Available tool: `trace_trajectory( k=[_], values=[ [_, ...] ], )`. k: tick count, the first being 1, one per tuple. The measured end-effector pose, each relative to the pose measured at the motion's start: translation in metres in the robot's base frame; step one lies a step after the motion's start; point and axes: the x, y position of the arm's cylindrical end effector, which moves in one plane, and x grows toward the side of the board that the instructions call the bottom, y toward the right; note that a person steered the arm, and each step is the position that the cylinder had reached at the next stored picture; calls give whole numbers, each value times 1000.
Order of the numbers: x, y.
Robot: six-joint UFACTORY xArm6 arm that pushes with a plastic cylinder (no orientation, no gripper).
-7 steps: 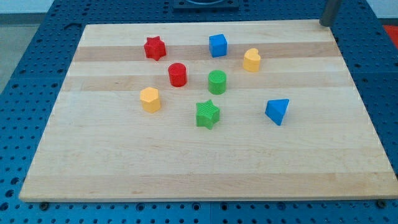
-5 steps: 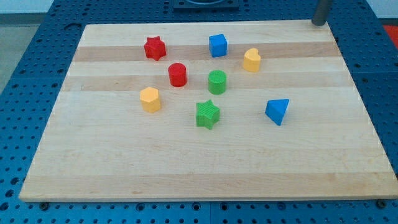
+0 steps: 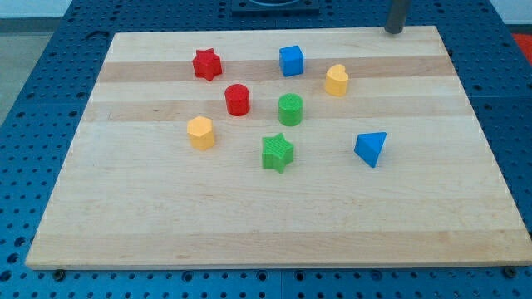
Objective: Nudge the blue cube a bit down
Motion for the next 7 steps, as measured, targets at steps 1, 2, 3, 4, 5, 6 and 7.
trace_trajectory(
  k=[1, 2, 3, 4, 5, 6, 7],
  values=[
    [0, -19],
    [0, -36],
    [0, -50],
    [0, -66],
    [0, -82],
    [0, -100],
    [0, -112]
  ],
)
